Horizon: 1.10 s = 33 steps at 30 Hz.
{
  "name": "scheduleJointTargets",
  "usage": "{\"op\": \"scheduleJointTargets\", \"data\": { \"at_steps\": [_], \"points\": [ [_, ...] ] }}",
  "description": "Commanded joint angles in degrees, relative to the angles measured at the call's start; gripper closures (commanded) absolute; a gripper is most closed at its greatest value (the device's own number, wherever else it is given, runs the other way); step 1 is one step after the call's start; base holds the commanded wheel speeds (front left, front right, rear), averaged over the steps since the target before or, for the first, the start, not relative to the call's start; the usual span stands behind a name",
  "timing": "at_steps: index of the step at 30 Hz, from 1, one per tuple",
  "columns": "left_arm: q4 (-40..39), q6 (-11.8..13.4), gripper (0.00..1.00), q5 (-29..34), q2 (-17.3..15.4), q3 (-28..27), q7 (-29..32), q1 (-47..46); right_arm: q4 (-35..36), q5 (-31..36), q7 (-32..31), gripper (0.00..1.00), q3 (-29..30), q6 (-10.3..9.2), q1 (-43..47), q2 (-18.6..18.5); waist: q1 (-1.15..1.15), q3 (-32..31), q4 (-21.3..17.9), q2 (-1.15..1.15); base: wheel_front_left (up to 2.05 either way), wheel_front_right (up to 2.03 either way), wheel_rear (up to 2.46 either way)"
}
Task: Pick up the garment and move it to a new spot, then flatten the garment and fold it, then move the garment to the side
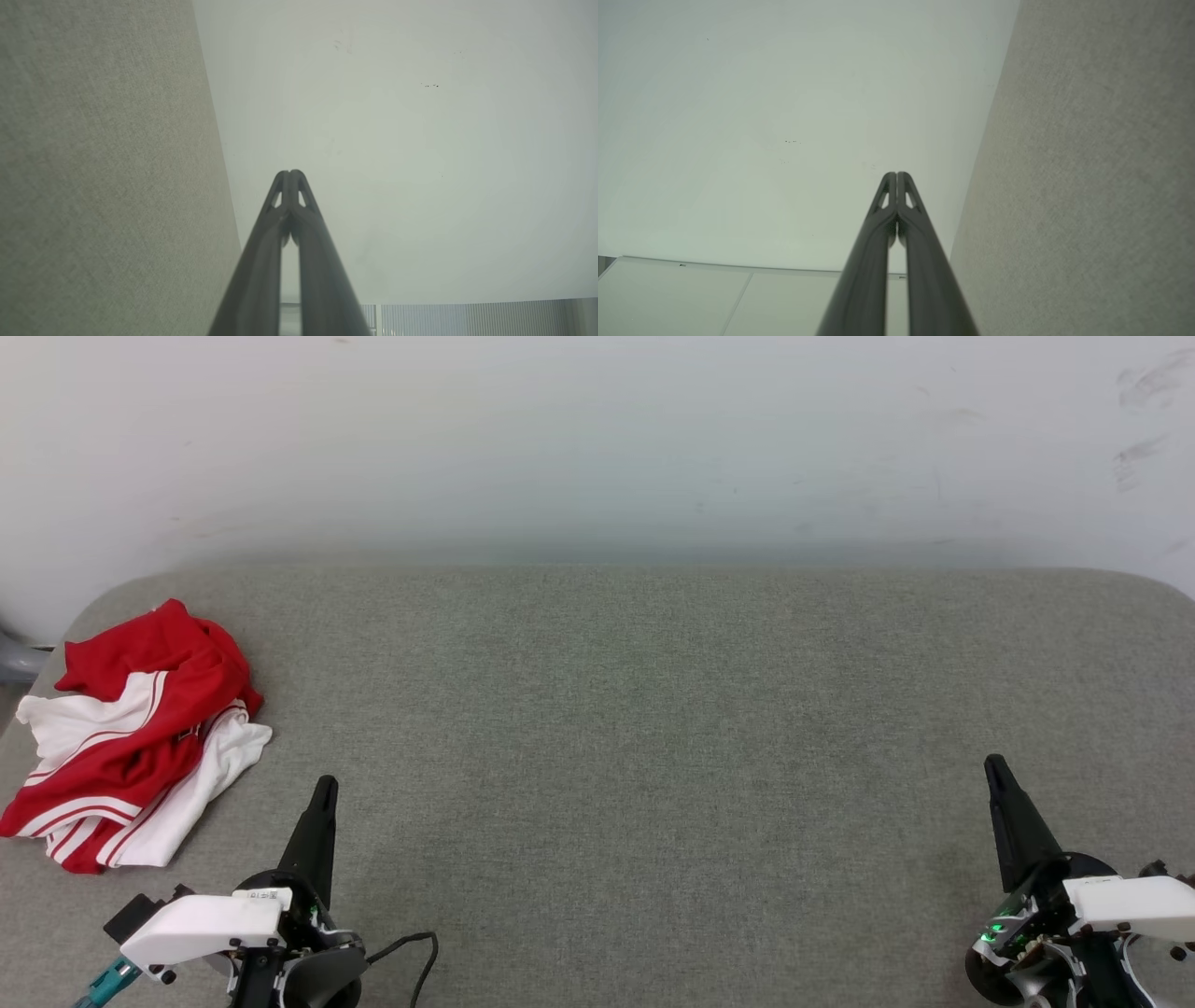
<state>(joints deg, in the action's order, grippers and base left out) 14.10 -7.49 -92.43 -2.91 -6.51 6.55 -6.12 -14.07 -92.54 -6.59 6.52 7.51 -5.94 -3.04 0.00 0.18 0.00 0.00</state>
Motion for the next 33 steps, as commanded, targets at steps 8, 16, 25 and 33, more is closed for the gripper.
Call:
{"op": "scheduleJointTargets", "data": {
  "at_steps": [8,16,25,33],
  "points": [
    [-0.01,-0.15,1.00,0.06,0.07,-0.14,0.12,-0.34,-0.04,0.26,-0.06,1.00,-0.01,-0.04,-0.68,0.29,0.00,0.00,0.00,0.00,0.00,0.00,0.00],
    [-0.01,-0.15,1.00,0.06,0.07,-0.14,0.12,-0.34,-0.04,0.26,-0.06,1.00,-0.01,-0.04,-0.68,0.29,0.00,0.00,0.00,0.00,0.00,0.00,0.00],
    [-0.02,-0.15,1.00,0.06,0.07,-0.14,0.12,-0.34,-0.04,0.26,-0.06,1.00,-0.01,-0.04,-0.68,0.29,0.00,0.00,0.00,0.00,0.00,0.00,0.00],
    [-0.02,-0.15,1.00,0.06,0.07,-0.13,0.12,-0.34,-0.04,0.26,-0.06,1.00,-0.01,-0.03,-0.68,0.29,0.00,0.00,0.00,0.00,0.00,0.00,0.00]
  ]
}}
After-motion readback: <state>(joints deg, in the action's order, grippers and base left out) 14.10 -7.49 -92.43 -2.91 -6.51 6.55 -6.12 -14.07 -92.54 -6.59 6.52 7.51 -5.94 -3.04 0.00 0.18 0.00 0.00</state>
